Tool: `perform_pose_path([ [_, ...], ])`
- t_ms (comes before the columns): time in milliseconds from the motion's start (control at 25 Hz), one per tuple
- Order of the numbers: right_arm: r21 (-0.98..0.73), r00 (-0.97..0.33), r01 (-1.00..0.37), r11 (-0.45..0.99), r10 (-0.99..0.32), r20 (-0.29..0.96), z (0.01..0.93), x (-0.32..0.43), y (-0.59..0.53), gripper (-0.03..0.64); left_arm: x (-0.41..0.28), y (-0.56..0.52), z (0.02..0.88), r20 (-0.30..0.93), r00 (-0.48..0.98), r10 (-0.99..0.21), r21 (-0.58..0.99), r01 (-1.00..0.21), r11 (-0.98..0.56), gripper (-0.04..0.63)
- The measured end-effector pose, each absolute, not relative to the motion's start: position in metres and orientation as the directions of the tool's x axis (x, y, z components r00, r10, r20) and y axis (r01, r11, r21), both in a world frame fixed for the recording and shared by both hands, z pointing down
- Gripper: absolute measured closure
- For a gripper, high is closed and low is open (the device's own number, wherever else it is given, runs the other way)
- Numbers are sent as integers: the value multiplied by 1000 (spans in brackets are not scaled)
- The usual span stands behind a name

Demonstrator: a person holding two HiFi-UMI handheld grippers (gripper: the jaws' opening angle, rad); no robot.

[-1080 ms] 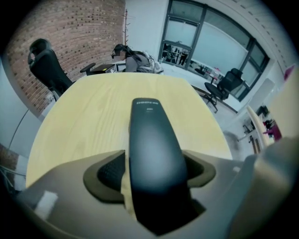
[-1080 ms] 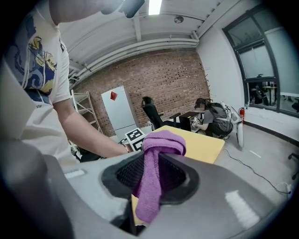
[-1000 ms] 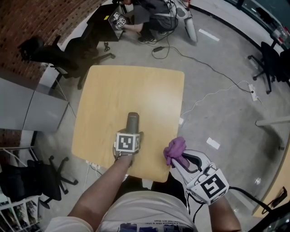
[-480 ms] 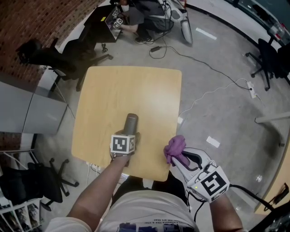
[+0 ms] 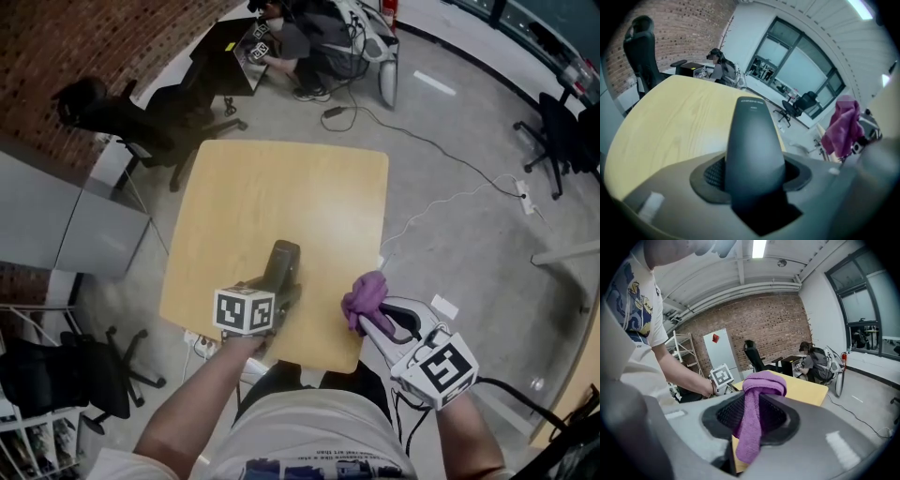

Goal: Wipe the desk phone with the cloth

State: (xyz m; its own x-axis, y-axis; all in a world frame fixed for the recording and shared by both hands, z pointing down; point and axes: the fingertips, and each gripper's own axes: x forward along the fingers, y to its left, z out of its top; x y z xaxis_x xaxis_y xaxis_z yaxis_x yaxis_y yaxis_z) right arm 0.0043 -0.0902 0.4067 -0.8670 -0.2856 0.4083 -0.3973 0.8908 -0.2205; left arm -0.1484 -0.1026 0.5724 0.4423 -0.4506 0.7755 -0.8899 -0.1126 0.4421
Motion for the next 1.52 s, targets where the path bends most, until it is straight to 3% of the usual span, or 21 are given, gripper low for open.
perform_pose_path([
  [240,-213,-885,-388,897,-298,357,390,-21,-99,523,-137,-90,520,624,617,-480,622,-764,-172,308],
  [640,-275,-926,-364,890,-313,213,350,-82,-132,523,-137,-75,473,436,766,-473,778,-585,-230,308],
  [1520,-551,-950,-311,774,-259,171,385,-105,-76,523,-145,-87,449,324,822,-468,861,-461,-216,308],
])
